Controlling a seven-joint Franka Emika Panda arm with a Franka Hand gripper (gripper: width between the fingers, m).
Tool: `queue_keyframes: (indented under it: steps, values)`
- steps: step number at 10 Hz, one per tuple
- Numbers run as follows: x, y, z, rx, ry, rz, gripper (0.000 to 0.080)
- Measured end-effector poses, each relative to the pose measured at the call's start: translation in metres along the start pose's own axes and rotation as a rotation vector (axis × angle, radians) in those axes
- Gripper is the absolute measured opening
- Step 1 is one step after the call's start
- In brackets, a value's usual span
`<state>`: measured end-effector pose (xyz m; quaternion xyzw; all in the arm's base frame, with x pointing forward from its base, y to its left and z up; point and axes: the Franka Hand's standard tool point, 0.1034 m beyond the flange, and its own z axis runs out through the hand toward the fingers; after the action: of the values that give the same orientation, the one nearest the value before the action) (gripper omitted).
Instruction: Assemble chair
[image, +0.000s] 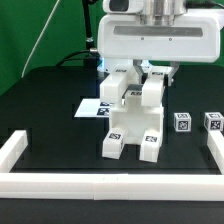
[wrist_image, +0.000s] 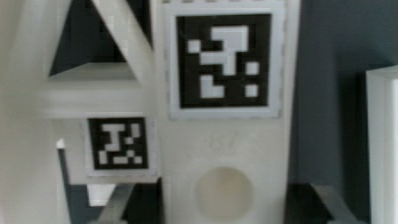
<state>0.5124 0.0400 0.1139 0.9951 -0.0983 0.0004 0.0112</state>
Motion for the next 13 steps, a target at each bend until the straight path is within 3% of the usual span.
queue_keyframes:
  steps: [5,7,9,11,13]
  values:
    - [0.002,0.004,0.016,-0.019,-0.011,-0.007,0.0285]
    - [0.006,0.004,0.016,-0.018,0.004,-0.008,0.0285]
    - [0.010,0.009,0.012,0.006,-0.030,-0.002,0.0294]
    - [0.014,0.015,0.010,0.018,-0.041,0.003,0.0612]
    - [0.014,0.015,0.010,0.018,-0.043,0.002,0.0638]
